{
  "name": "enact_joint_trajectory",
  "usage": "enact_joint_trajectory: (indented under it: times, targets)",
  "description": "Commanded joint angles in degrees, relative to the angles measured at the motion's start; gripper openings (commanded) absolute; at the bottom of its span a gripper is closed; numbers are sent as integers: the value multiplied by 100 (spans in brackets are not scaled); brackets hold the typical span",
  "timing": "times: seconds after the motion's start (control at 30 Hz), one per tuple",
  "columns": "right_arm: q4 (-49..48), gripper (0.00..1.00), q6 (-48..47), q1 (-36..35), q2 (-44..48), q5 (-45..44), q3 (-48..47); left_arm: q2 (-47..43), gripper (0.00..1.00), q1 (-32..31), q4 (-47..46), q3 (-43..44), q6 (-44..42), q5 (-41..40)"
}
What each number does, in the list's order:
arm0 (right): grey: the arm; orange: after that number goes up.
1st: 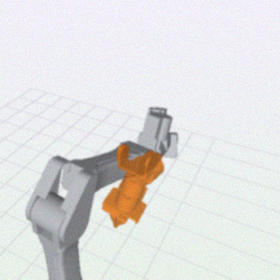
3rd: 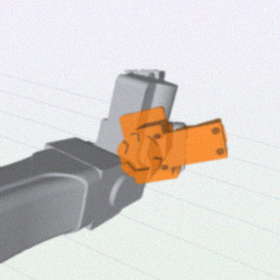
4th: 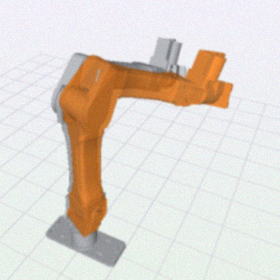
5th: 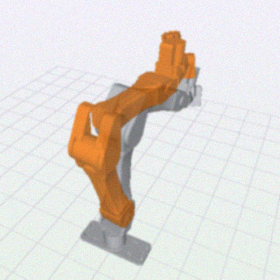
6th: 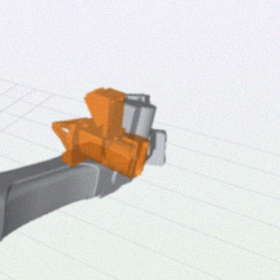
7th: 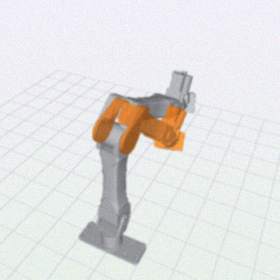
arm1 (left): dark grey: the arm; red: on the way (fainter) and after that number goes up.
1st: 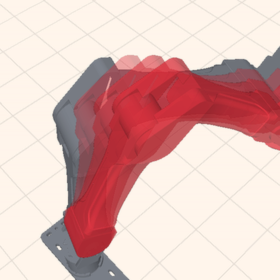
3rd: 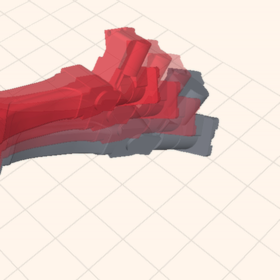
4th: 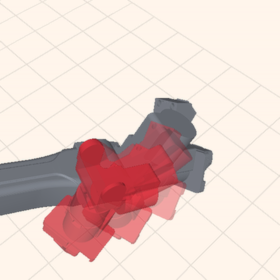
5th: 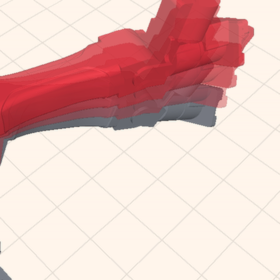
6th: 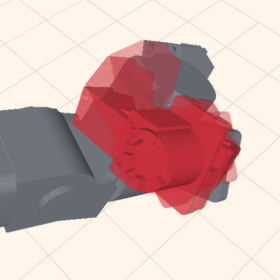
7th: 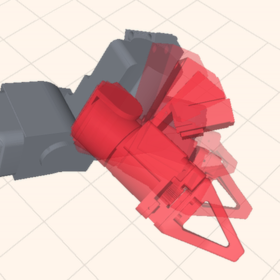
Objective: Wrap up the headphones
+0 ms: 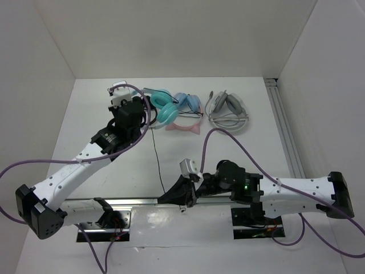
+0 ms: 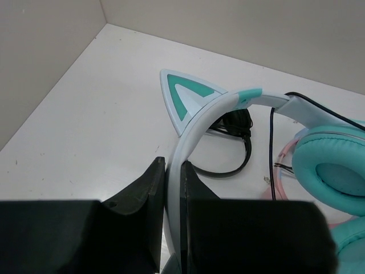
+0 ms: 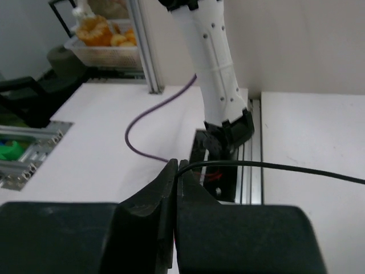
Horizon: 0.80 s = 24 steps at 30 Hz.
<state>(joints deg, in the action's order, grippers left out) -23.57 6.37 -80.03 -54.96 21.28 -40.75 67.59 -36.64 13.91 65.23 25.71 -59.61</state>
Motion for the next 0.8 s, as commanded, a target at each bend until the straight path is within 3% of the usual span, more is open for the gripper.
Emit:
enact_joint_trajectory:
  times: [0.0,0.2,0.3,0.57,0.77]
  targets:
    - [1200,0,-425,-145,196,-378,-643,140,0,52,-294,279,136,-225]
    - [3759,0,-1190,-145,135,-1546,-2172,220,0,-105,-46,614,-1066,537]
    - [4385,0,-1305,-145,135,-2170,-2586,79,0,-500,-152,543,-1849,705]
    - [5143,0,-1542,-145,293,-3269,-3061,-457,0,-1485,744,597,-2947,1654]
    - [5749,0,-1647,-145,-14,-4033,-3422,-721,0,-2452,1288,280,-3502,1058]
